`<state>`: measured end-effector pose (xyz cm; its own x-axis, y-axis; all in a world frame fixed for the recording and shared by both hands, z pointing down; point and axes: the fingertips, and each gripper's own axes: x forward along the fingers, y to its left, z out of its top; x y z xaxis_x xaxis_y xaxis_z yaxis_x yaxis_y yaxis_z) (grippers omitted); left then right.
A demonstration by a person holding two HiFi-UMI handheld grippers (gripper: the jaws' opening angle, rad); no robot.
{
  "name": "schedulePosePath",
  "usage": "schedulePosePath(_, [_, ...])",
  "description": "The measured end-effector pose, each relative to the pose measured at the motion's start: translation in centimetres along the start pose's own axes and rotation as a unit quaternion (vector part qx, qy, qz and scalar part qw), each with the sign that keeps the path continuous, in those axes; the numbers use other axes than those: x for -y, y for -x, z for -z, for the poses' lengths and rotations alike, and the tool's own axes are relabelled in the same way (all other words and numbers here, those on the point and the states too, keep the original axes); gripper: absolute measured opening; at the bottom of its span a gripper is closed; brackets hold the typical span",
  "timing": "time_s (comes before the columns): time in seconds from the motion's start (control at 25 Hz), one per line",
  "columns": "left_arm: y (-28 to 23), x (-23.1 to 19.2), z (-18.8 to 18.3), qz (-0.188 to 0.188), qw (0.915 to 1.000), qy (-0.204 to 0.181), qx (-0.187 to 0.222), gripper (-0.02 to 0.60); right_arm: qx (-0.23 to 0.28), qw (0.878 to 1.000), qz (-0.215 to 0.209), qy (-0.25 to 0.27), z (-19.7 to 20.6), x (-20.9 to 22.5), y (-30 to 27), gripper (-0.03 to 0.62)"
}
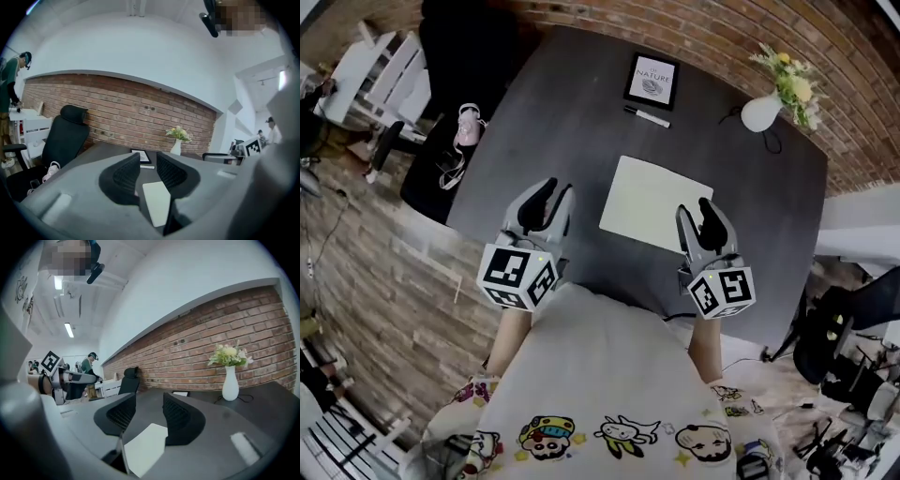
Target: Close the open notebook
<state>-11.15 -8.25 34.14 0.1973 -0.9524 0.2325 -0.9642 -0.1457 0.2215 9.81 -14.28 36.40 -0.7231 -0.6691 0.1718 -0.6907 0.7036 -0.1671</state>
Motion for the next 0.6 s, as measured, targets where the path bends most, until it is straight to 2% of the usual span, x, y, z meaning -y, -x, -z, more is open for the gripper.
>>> schedulePosePath(0.2, [-3.7, 0.2, -0.3, 0.069, 0.9975, -0.007, -0.015, 0.103, -0.003, 0.997, 0.075, -0.008, 0.2, 2.1, 1.1, 0.176])
schedulePosePath(0.4, [-6.8, 1.4, -0.4, 0.152, 0.9870, -0.017, -0.047, 0.103, -0.002, 0.985, 0.167, -0.038, 0.6, 3.2, 3.2, 0.176])
schedulePosePath(0.6, [-8.5, 2.3, 0.6, 0.194, 0.9779, -0.022, -0.074, 0.103, 0.003, 0.976, 0.207, -0.069, 1.5, 3.5, 4.2, 0.176])
